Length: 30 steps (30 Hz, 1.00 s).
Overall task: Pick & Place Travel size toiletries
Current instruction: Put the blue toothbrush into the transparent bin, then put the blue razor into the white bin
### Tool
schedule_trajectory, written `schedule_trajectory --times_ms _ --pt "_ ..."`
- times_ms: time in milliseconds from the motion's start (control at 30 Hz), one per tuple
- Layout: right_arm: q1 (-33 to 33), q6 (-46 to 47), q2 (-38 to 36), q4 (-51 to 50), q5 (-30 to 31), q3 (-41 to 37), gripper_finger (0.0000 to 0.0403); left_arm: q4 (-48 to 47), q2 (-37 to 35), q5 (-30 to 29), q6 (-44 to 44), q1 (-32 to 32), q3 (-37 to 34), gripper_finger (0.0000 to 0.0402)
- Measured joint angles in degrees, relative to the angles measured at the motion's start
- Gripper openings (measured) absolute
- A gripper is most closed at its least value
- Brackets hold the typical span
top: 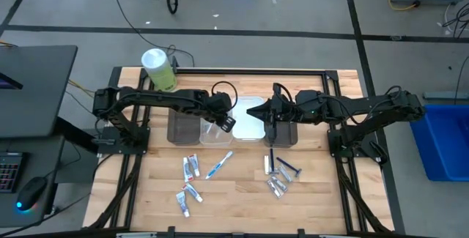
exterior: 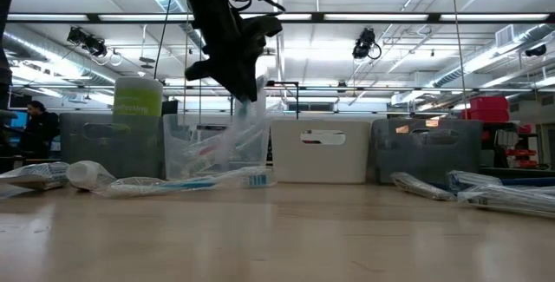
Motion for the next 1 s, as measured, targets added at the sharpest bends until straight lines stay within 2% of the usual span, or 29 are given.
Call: schedule_trajectory --times_ms 267,433,633,1000 --pt "0.0 0.0 0.0 0.0 -0.1 0.0 0.0029 -2.2 0.0 0.5 0.7 0.0 0.0 0.0216" --pt "0.0 0.0 0.0 -0.5 -0.1 0.0 0.0028 -2.7 -1.7 5.2 1.7 1.1 0.0 0.0247" --pt "0.0 -0.8 -0.8 -0.5 -0.2 0.0 0.0028 -2.2 -7.0 4.1 3.0 1.2 0.0 0.0221" --pt "0.0 -1.5 -6.3 -6.4 0.0 0.0 0.0029 0.9 -19.3 1.0 6.3 1.2 0.0 0.0119"
